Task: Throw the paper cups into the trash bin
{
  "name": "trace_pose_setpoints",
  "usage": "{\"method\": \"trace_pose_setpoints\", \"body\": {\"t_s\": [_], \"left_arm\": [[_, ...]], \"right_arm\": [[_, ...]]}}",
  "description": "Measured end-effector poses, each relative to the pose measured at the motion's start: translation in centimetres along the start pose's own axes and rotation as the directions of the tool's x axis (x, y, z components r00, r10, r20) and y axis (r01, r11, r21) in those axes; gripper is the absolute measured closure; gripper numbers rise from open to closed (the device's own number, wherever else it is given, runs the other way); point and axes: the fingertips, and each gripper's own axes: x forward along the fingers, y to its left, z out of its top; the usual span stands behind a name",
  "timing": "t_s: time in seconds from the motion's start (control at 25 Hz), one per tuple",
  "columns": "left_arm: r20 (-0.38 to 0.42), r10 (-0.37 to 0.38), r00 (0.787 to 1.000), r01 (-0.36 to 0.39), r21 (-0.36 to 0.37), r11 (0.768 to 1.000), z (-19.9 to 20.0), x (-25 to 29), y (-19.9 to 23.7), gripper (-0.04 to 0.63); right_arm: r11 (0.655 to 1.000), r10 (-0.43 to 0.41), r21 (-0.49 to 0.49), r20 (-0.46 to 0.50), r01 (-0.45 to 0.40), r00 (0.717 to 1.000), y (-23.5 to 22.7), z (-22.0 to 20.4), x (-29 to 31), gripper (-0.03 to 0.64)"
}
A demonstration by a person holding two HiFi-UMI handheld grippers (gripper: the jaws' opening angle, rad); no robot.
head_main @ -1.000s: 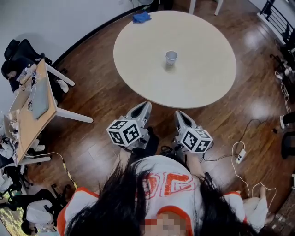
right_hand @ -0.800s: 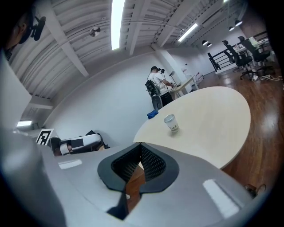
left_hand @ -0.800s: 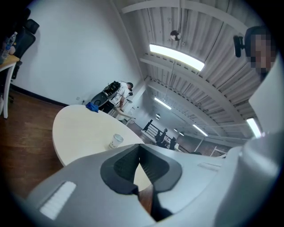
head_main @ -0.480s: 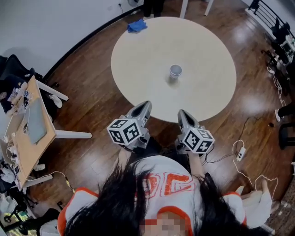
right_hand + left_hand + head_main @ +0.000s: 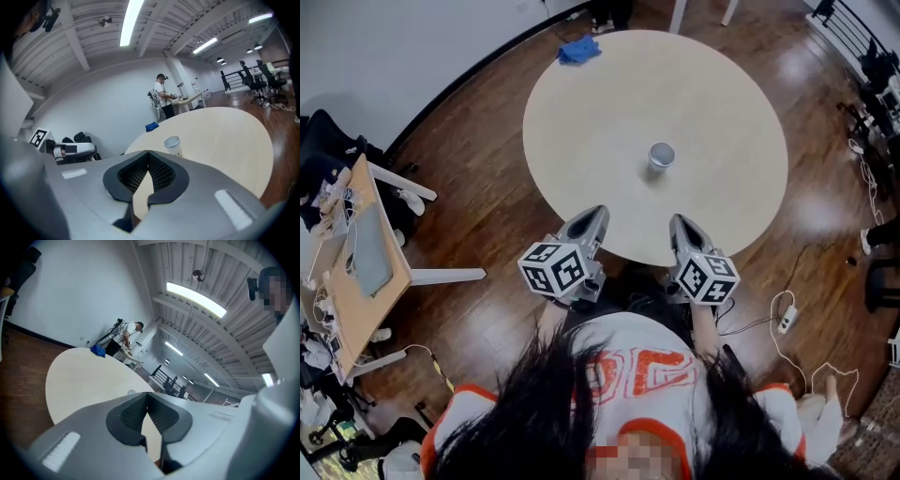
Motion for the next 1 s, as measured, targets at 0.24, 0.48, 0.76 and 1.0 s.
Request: {"method": "trace_pose_setpoints", "body": {"t_s": [0.24,0.48,0.76,1.0], "left_arm": [[0.083,0.091,0.992,-0.090,-0.013,0.996,3.2,1.6,1.9,0.595],[0.110,0.184,0.977,-0.180,-0.037,0.983,4.0,1.7,3.6,0.595],[0.096,0.245,0.965,-0.239,-0.068,0.969,3.0,1.6,4.1,0.595],[0.093,0.267,0.959,-0.261,-0.068,0.963,2.6,1.0,4.3,0.595]], "right_arm": [[0.981,0.026,-0.187,-0.082,-0.041,0.996,-2.2,1.7,6.4,0.614],[0.881,0.047,-0.446,-0.242,-0.154,0.969,-2.9,1.4,13.2,0.497],[0.622,-0.026,-0.711,-0.435,-0.326,0.900,-2.3,-2.4,17.8,0.485],[0.584,-0.121,-0.763,-0.420,-0.278,0.899,-3.3,-3.5,19.0,0.577]]}}
